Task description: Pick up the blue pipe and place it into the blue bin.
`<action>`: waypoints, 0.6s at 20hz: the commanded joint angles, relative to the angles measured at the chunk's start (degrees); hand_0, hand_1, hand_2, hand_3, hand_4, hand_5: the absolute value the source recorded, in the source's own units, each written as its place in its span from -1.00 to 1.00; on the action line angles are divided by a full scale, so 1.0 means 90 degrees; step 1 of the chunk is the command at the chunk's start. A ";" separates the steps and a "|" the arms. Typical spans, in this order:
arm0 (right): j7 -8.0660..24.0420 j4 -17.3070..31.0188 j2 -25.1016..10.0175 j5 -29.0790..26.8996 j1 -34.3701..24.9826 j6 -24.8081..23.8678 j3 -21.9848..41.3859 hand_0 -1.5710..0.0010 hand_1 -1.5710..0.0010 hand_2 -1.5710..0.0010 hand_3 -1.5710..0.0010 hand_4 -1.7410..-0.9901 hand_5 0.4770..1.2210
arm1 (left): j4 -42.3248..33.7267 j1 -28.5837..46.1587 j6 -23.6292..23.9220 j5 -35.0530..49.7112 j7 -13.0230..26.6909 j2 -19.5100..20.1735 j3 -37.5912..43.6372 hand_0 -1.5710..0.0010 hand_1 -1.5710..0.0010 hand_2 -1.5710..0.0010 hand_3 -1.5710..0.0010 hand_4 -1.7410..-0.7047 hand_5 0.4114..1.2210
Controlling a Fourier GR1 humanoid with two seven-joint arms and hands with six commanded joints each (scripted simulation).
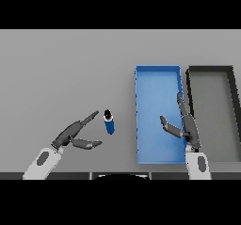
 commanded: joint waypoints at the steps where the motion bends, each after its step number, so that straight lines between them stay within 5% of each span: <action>1: 0.0036 0.0015 -0.0019 -0.0045 -0.0035 0.0003 -0.0048 1.00 1.00 1.00 1.00 0.39 -0.60 | 0.0023 -0.0034 0.0045 -0.0080 -0.0024 -0.0134 -0.0088 1.00 1.00 1.00 1.00 0.15 -0.90; 7: 0.0215 -0.0046 0.0006 0.0009 0.0036 -0.0029 -0.0024 1.00 1.00 1.00 1.00 0.43 -0.60 | 0.0884 -0.0663 0.0231 -0.0305 -0.0109 -0.1024 -0.0224 1.00 1.00 1.00 1.00 0.15 -0.88; 12: 0.0024 0.0015 -0.0057 -0.0060 0.0001 -0.0006 -0.0111 1.00 1.00 1.00 1.00 0.38 -0.56 | 0.1608 -0.0966 0.0475 -0.0778 -0.0219 -0.1403 -0.0365 1.00 1.00 1.00 1.00 0.31 -0.97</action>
